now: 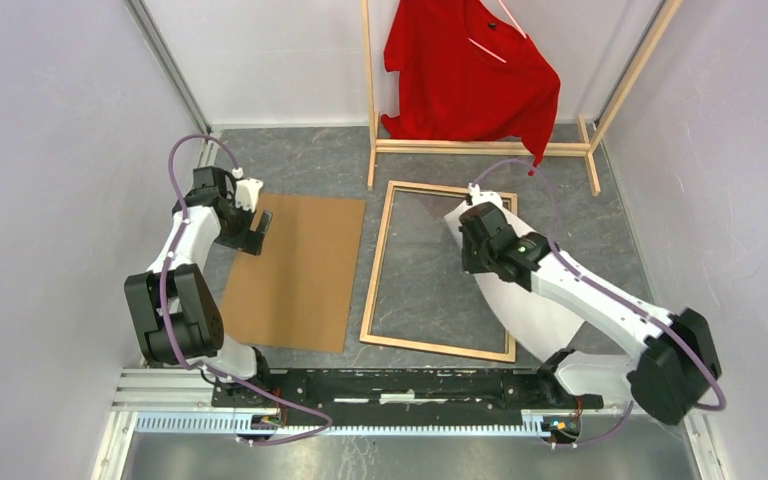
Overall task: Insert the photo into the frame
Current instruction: Turn over the photo from the photo frame.
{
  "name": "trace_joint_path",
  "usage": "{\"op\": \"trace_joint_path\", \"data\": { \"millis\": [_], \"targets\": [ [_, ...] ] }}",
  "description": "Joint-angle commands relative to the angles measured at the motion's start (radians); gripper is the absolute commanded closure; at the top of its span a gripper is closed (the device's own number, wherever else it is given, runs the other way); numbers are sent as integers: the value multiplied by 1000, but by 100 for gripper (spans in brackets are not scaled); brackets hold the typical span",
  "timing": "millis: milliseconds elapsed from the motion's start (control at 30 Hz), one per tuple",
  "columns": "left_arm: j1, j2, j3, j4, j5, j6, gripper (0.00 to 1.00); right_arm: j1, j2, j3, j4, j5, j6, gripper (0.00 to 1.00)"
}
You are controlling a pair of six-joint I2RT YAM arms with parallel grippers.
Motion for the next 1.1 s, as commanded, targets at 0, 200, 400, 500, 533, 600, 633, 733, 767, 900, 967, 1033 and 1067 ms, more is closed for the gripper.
{"op": "trace_joint_path", "data": {
  "millis": [0, 200, 400, 500, 533, 600, 633, 733, 767, 900, 967, 1033, 1067],
  "targets": [
    [-2, -40, -10, 26, 15, -42, 5, -3, 118, 65, 100, -92, 197, 100],
    [-3, -41, -14, 26, 9, -39, 5, -1, 224, 138, 74, -37, 411, 100],
    [-12, -30, -13, 26, 13, -41, 5, 33, 265, 193, 76, 56, 567, 100],
    [-15, -24, -8, 25, 9, -41, 5, 50, 301, 222, 77, 93, 637, 100],
    [-16, -23, -8, 26, 11, -42, 5, 56, 310, 231, 77, 105, 660, 100],
    [-16, -24, -9, 26, 11, -41, 5, 69, 330, 249, 74, 138, 702, 100],
    [-16, -24, -9, 26, 10, -39, 5, 75, 340, 256, 70, 157, 720, 100],
    [-18, -20, -14, 27, 6, -36, 5, 83, 355, 266, 73, 207, 784, 100],
    [-16, -20, -16, 28, 6, -34, 5, 87, 359, 266, 75, 224, 804, 100],
    [-17, -17, -19, 28, 9, -35, 5, 91, 386, 271, 104, 259, 858, 100],
    [-18, -17, -21, 28, 10, -34, 5, 93, 405, 276, 127, 263, 865, 100],
    [-17, -15, -23, 29, 10, -35, 5, 94, 429, 300, 126, 262, 880, 100],
    [-18, -14, -25, 31, 10, -35, 5, 96, 442, 313, 123, 267, 888, 100]
  ]
}}
